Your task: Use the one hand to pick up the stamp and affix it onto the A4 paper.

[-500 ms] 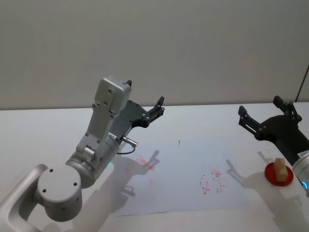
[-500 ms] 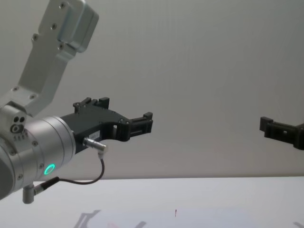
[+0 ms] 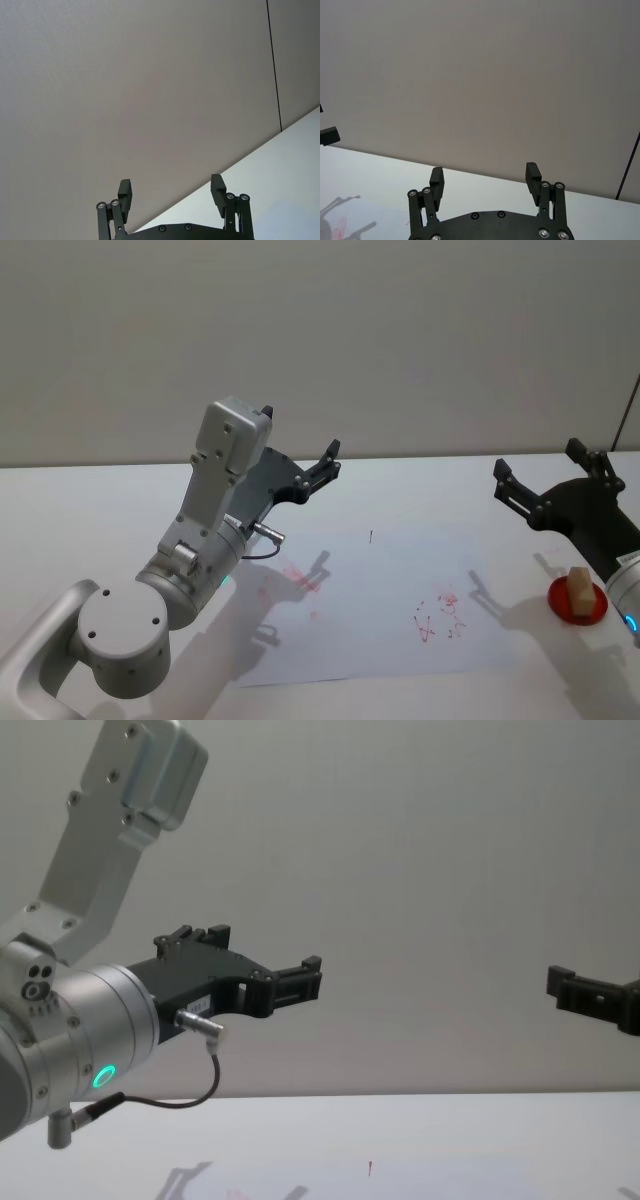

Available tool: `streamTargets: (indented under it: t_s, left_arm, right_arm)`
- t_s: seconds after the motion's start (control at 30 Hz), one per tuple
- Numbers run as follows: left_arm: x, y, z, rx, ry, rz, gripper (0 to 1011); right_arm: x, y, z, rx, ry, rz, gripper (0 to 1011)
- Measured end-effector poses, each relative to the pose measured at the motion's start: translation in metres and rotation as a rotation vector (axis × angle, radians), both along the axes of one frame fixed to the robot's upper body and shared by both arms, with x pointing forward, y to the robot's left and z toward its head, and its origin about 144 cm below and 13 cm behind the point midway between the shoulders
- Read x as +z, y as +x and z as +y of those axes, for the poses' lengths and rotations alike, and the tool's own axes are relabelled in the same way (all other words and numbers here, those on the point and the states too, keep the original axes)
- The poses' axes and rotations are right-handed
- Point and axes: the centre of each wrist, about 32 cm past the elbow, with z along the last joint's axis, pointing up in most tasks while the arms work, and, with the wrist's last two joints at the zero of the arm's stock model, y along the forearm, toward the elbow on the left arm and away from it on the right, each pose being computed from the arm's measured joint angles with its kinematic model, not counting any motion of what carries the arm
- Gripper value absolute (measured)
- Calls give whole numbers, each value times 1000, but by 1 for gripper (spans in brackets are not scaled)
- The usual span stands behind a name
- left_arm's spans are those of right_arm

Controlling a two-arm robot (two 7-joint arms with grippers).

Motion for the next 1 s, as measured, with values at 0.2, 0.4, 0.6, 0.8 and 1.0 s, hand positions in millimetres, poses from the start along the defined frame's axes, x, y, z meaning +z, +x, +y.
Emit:
streamTargets:
  t_s: [0.2,0.4,0.6,0.8,1.0]
  left_arm:
    - [0,0,0,0,0,0,1001]
    - [0,0,0,0,0,0,1001]
    - [0,0,0,0,0,0,1001]
    - [0,0,0,0,0,0,1001]
    - [0,0,0,0,0,0,1001]
  right_arm:
    - [0,0,0,0,0,0,1001]
    - [0,0,0,0,0,0,1001]
    - [0,0,0,0,0,0,1001]
    - [0,0,0,0,0,0,1001]
    - [-1,-5,0,-12,-1,5,1001]
